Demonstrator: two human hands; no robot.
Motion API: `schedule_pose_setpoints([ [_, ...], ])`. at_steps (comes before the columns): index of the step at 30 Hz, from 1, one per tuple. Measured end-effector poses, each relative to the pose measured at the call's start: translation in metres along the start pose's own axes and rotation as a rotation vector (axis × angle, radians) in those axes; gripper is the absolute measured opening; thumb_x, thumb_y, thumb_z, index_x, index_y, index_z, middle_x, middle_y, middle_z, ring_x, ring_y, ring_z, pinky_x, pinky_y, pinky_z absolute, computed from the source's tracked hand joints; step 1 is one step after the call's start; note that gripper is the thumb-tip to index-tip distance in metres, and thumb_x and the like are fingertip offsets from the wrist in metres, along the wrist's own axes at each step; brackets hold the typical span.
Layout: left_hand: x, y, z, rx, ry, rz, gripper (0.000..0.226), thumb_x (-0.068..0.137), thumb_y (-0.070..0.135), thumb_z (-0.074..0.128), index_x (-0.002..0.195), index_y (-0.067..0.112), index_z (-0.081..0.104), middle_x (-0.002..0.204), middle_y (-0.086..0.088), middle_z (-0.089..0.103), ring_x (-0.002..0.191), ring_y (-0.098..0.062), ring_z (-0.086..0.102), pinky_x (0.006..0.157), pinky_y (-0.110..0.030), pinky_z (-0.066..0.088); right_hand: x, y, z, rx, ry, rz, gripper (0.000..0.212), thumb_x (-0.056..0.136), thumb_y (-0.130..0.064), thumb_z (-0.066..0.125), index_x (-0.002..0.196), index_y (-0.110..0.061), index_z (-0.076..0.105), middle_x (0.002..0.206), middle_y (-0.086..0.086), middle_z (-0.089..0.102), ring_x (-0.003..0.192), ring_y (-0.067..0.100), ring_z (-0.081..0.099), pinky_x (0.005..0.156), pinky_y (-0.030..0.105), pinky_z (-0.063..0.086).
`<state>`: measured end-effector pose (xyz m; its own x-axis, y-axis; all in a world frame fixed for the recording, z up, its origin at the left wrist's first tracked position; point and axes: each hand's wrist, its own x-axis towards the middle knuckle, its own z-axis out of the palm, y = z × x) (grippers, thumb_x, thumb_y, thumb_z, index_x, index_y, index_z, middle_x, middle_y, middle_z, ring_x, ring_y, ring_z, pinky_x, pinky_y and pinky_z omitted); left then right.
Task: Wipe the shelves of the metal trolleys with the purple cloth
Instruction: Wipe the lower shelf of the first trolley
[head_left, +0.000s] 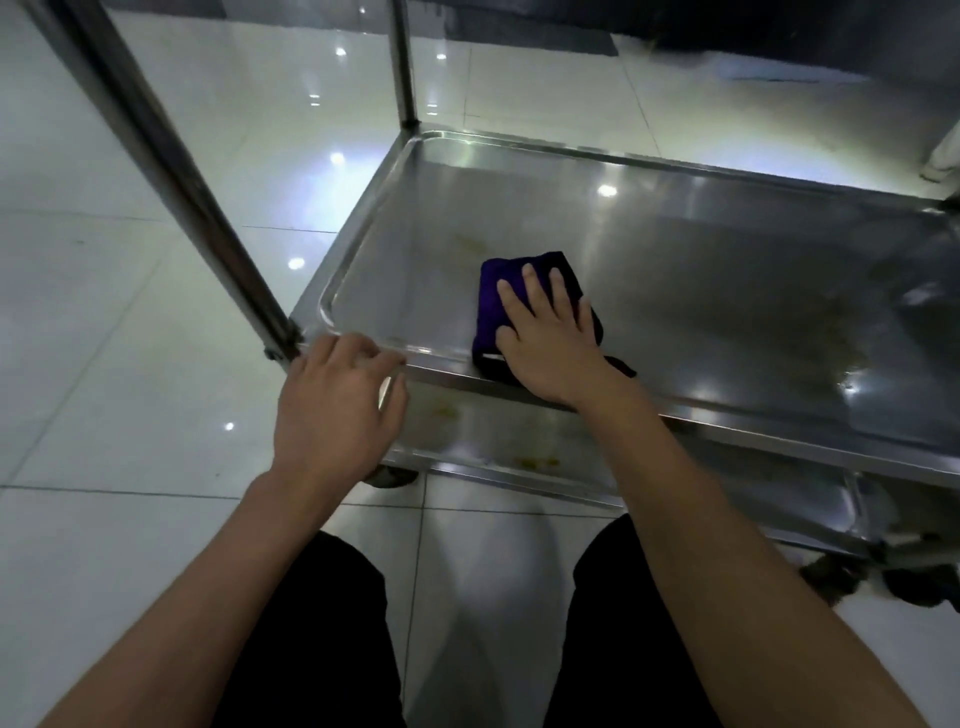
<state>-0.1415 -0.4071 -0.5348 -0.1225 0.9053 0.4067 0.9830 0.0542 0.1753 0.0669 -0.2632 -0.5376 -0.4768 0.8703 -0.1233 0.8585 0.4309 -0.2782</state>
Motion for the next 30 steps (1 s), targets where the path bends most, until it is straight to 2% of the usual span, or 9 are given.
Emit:
schedule_pose_setpoints([
  [3, -0.008, -0.013, -0.002, -0.002, -0.001, 0.007, 0.026, 0.09, 0.026, 0.064, 0.114, 0.022, 0.076, 0.108, -0.004, 0.068, 0.108, -0.033, 0.056, 0.091, -0.047, 0.046, 0.021, -0.032, 0.007, 0.013, -0.014, -0.077, 0.066, 0.097, -0.05, 0.019, 0.16, -0.034, 0.001, 0.167, -0.002, -0.017, 0.151, 0.023, -0.024, 0.116, 0.05, -0.019],
  [5, -0.008, -0.024, -0.004, 0.019, -0.018, -0.008, 0.031, 0.091, 0.034, 0.059, 0.117, 0.026, 0.074, 0.115, 0.001, 0.067, 0.118, -0.031, 0.056, 0.102, -0.052, 0.039, 0.033, -0.049, 0.012, 0.017, -0.035, -0.108, 0.066, 0.098, -0.05, 0.02, 0.159, -0.036, 0.0, 0.167, -0.003, -0.018, 0.151, 0.023, -0.025, 0.116, 0.051, -0.019],
  [7, -0.01, -0.038, -0.006, 0.025, -0.026, -0.073, 0.034, 0.092, 0.036, 0.055, 0.121, 0.026, 0.071, 0.124, 0.003, 0.064, 0.119, -0.027, 0.058, 0.105, -0.052, 0.037, 0.041, -0.064, 0.016, 0.017, -0.043, -0.123, 0.066, 0.099, -0.049, 0.02, 0.159, -0.035, -0.001, 0.167, -0.003, -0.019, 0.151, 0.024, -0.025, 0.116, 0.052, -0.019],
  [10, -0.016, -0.054, -0.006, 0.013, -0.026, -0.14, 0.035, 0.092, 0.03, 0.059, 0.126, 0.023, 0.067, 0.13, 0.001, 0.059, 0.103, -0.024, 0.063, 0.097, -0.046, 0.043, 0.047, -0.075, 0.019, -0.006, -0.028, -0.121, 0.064, 0.101, -0.046, 0.02, 0.159, -0.034, -0.003, 0.167, -0.001, -0.019, 0.151, 0.026, -0.024, 0.117, 0.054, -0.016],
  [13, -0.013, -0.06, -0.009, 0.013, -0.037, -0.125, 0.036, 0.09, 0.026, 0.06, 0.125, 0.021, 0.068, 0.125, 0.0, 0.063, 0.092, -0.028, 0.066, 0.083, -0.041, 0.043, 0.051, -0.082, 0.018, -0.025, -0.042, -0.119, 0.062, 0.104, -0.045, 0.021, 0.16, -0.032, -0.004, 0.167, 0.0, -0.019, 0.151, 0.028, -0.024, 0.118, 0.055, -0.015],
  [18, -0.009, -0.071, -0.019, 0.004, -0.068, -0.036, 0.045, 0.083, 0.023, 0.055, 0.125, 0.018, 0.07, 0.121, -0.003, 0.067, 0.107, -0.029, 0.065, 0.082, -0.041, 0.046, 0.053, -0.102, 0.016, -0.005, -0.067, -0.092, 0.062, 0.106, -0.043, 0.022, 0.16, -0.029, -0.005, 0.166, 0.002, -0.023, 0.15, 0.03, -0.028, 0.117, 0.055, -0.017],
  [21, -0.007, -0.07, -0.021, 0.015, -0.093, -0.031, 0.044, 0.082, 0.02, 0.062, 0.125, 0.018, 0.07, 0.122, -0.003, 0.068, 0.106, -0.029, 0.065, 0.082, -0.039, 0.049, 0.059, -0.117, 0.017, 0.001, -0.073, -0.101, 0.062, 0.106, -0.041, 0.023, 0.16, -0.027, -0.005, 0.166, 0.004, -0.022, 0.149, 0.032, -0.027, 0.117, 0.055, -0.017],
  [26, -0.009, -0.07, -0.018, -0.028, -0.082, -0.107, 0.044, 0.082, 0.025, 0.065, 0.125, 0.024, 0.069, 0.124, 0.009, 0.065, 0.104, -0.022, 0.066, 0.074, -0.033, 0.052, 0.077, -0.148, 0.024, 0.0, -0.059, -0.132, 0.061, 0.107, -0.039, 0.024, 0.161, -0.025, -0.001, 0.167, 0.006, -0.019, 0.151, 0.033, -0.024, 0.117, 0.056, -0.016],
  [30, -0.011, -0.074, -0.019, -0.065, -0.11, -0.136, 0.045, 0.087, 0.03, 0.062, 0.132, 0.029, 0.065, 0.133, 0.015, 0.06, 0.114, -0.015, 0.061, 0.079, -0.034, 0.053, 0.099, -0.18, 0.027, 0.016, -0.059, -0.158, 0.059, 0.107, -0.039, 0.025, 0.161, -0.029, 0.003, 0.168, 0.004, -0.015, 0.152, 0.032, -0.02, 0.118, 0.056, -0.014],
])
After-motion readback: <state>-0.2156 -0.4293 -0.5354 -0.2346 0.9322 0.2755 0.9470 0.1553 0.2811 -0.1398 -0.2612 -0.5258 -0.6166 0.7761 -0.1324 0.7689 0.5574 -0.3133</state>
